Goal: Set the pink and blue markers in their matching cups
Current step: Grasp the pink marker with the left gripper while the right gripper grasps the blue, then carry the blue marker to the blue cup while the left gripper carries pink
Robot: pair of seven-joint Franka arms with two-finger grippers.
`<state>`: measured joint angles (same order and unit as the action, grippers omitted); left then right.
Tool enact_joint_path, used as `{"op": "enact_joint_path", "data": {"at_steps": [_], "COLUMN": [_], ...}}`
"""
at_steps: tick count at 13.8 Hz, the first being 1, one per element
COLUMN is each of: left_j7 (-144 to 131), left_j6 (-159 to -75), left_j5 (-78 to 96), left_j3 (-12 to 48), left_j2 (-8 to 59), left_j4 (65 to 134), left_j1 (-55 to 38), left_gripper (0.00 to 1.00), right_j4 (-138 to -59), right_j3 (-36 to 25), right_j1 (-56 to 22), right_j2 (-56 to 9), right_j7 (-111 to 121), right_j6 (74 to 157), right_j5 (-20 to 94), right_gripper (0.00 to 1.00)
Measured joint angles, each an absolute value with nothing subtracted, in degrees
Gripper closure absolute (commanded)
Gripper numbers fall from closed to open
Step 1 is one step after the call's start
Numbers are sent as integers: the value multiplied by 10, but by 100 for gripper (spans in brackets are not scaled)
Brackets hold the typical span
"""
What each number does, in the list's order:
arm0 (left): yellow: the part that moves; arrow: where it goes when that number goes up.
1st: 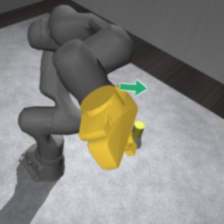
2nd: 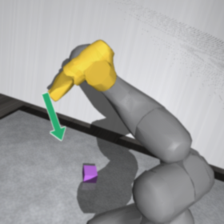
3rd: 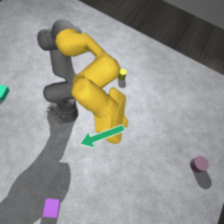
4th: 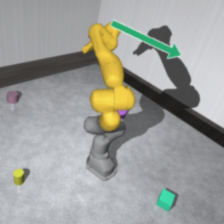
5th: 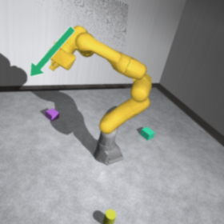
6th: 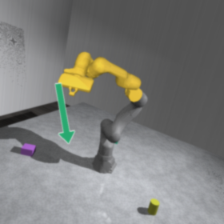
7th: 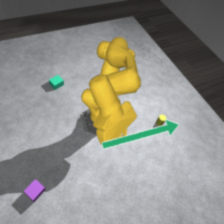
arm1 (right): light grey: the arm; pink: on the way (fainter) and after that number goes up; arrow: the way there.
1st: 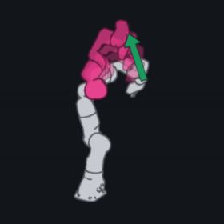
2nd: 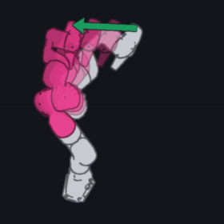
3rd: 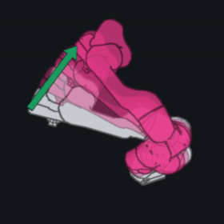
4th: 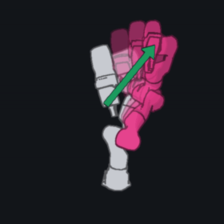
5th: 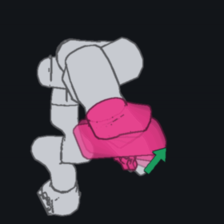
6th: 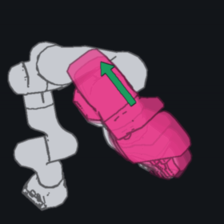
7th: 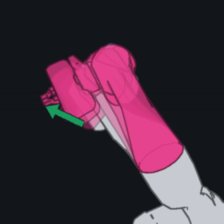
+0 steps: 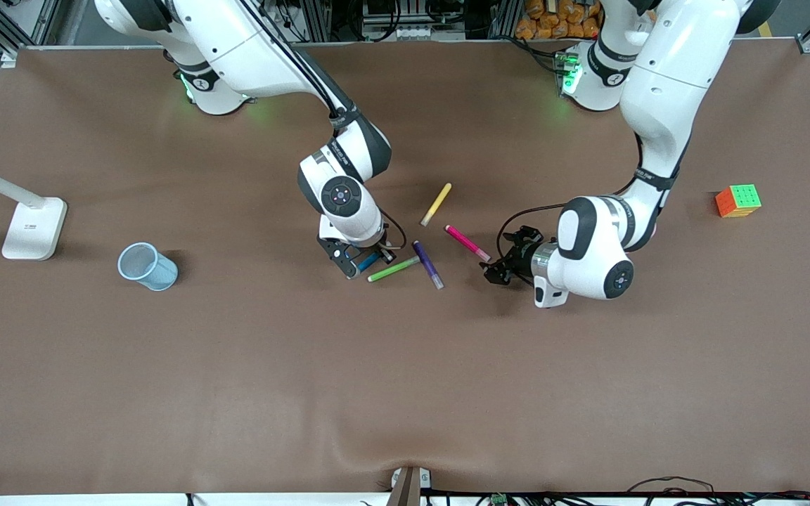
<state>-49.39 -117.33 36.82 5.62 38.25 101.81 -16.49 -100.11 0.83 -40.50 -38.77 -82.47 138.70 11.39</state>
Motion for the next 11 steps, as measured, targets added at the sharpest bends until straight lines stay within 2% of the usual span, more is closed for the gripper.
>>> {"op": "enact_joint_path", "data": {"at_steps": [4, 6, 10, 11], "left_j7": [-494, -494, -494, -494], "left_j6": [-1195, -1199, -1201, -1202], "left_j5": [378, 378, 378, 378], "left_j3": [56, 56, 55, 55], "left_j2": [400, 407, 414, 415], "left_j4": [1012, 1010, 1009, 1009], "left_j1": [-181, -181, -181, -181], "left_gripper": [10, 18, 44, 59], "right_j4": [-997, -975, -898, -879], "right_j3": [4, 0, -5, -5], "right_j1": [-405, -400, -355, -336], "right_j2": [-388, -386, -368, -360], "right_j7": [-825, -825, -813, -794], "right_j6": [1373, 1315, 1142, 1090], "right_j5": [114, 115, 115, 115], "right_gripper": [100, 100, 100, 100]}}
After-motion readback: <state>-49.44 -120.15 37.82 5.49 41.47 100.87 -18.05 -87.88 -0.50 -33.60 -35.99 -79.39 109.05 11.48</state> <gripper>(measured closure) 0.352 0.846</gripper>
